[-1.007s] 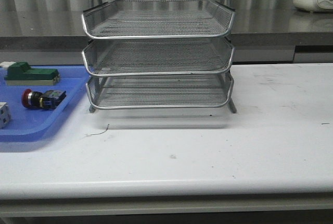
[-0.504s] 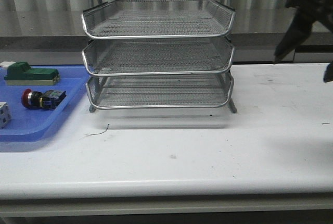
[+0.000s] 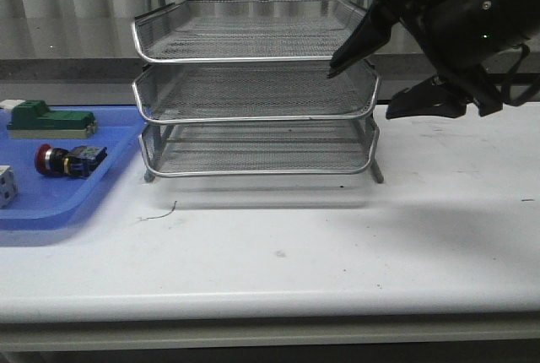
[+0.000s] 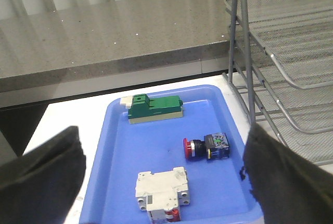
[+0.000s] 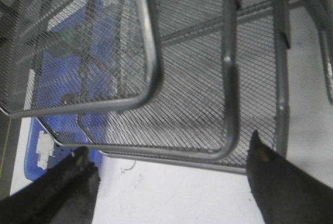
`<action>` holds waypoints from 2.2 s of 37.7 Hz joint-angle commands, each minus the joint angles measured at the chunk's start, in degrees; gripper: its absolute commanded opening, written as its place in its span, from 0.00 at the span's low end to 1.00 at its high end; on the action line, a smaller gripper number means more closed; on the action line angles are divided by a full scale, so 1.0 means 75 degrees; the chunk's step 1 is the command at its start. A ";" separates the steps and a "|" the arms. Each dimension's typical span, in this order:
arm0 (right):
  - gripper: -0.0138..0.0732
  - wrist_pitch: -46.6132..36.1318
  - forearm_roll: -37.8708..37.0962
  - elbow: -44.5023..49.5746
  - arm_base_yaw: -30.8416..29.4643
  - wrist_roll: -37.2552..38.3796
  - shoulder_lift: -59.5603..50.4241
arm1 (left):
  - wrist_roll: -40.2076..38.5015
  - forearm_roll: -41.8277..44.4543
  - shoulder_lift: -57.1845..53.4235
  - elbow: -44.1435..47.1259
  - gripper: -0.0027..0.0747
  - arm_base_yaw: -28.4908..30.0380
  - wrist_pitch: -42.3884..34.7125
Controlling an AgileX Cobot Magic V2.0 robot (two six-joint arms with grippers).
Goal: Place button on rack with both arms
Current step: 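Reach the right gripper to the middle wire tray's front edge and grasp, then pull the middle wire tray out toward the robot with the right gripper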
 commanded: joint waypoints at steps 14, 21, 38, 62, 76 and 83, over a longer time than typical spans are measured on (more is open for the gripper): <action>0.62 0.0694 0.2092 -0.0257 -0.0515 -0.1378 0.0547 | -0.0067 -0.0067 0.0070 -0.0275 0.78 0.0006 -0.0586; 0.62 0.1287 0.2262 -0.0452 -0.0638 -0.1533 0.0926 | -0.0067 -0.0067 0.0070 -0.0275 0.78 0.0006 -0.0586; 0.23 0.1507 0.2262 -0.0638 -0.0638 -0.1547 0.1081 | -0.0067 -0.0067 0.0070 -0.0275 0.78 0.0006 -0.0586; 0.19 0.2197 0.2262 0.1266 -0.0638 -0.3014 -0.0128 | -0.0067 -0.0067 0.0070 -0.0275 0.78 0.0006 -0.0586; 0.19 0.2519 0.2262 0.3412 -0.0638 -0.3594 -0.1495 | -0.0067 -0.0067 0.0070 -0.0275 0.78 0.0006 -0.0586; 0.29 0.2465 0.2262 0.3386 -0.0638 -0.3662 -0.1533 | -0.0067 -0.0067 0.0070 -0.0275 0.78 0.0006 -0.0586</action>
